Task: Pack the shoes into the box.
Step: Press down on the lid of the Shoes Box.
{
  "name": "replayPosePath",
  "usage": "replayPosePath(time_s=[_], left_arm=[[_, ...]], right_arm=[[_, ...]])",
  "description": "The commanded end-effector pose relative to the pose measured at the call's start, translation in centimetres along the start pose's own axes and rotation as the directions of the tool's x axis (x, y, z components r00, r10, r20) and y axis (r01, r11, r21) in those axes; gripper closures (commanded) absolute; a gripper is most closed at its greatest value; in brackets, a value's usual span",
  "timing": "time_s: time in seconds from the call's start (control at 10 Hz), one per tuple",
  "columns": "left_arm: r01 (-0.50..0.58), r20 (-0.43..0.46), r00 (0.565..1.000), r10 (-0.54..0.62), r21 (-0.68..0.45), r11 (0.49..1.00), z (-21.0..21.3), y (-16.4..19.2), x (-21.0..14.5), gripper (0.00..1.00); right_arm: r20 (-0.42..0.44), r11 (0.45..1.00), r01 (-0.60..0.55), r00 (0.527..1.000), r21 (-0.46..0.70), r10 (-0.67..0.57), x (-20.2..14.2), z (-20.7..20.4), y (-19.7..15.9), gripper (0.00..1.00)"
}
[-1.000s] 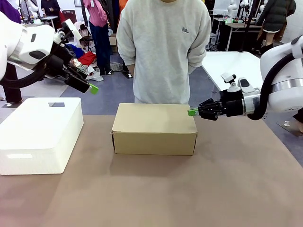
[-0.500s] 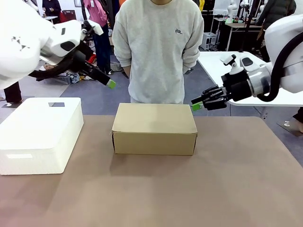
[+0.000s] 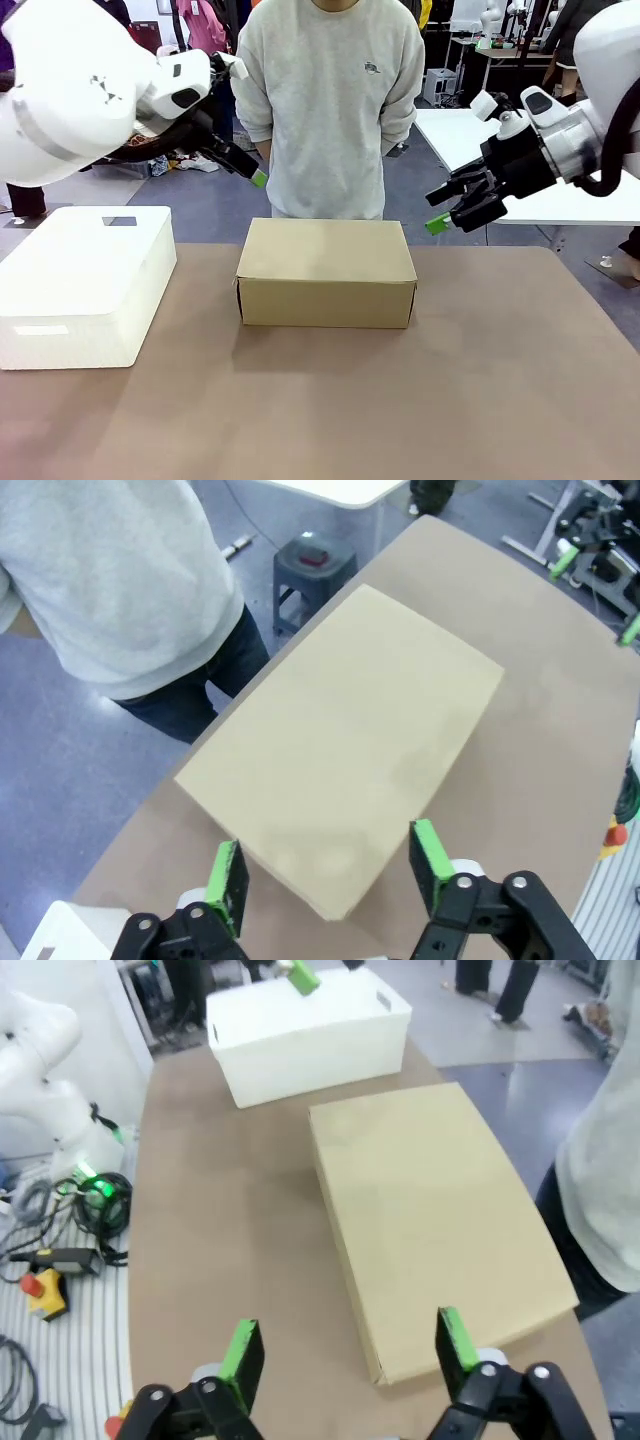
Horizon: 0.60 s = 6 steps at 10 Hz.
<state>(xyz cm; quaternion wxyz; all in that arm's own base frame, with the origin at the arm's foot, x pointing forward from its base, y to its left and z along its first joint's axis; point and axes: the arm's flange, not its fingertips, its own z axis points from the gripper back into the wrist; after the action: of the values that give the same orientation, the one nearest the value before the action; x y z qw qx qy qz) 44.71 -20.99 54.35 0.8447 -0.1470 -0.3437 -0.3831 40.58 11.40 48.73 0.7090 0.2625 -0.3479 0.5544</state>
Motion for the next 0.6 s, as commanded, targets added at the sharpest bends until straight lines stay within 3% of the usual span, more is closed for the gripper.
replayPosePath(time_s=[0.0, 0.2, 0.3, 0.5], left_arm=[[0.0, -0.002, 1.0, 0.0, -0.001, 1.0, -1.2, 0.6, 1.2, 0.49], [0.002, -0.034, 0.999, -0.002, -0.001, 1.0, -2.7, 0.6, 1.8, 0.88], [0.005, -0.049, 0.999, -0.005, -0.005, 1.0, -3.7, 0.5, 2.1, 1.0], [0.008, -0.069, 0.998, -0.009, -0.008, 1.0, -5.4, 0.4, 2.6, 1.0]], right_arm=[[-0.082, 0.998, 0.003, 0.997, -0.07, -0.009, 1.0, 0.6, 2.2, 0.0], [-0.103, 0.994, -0.019, 0.995, -0.104, 0.008, 1.5, 1.4, 3.5, 0.0], [-0.121, 0.989, -0.031, 0.993, -0.144, 0.014, 1.7, 1.9, 4.1, 0.0], [-0.149, 0.983, -0.047, 0.989, -0.178, 0.021, 1.8, 2.5, 4.9, 0.0]])
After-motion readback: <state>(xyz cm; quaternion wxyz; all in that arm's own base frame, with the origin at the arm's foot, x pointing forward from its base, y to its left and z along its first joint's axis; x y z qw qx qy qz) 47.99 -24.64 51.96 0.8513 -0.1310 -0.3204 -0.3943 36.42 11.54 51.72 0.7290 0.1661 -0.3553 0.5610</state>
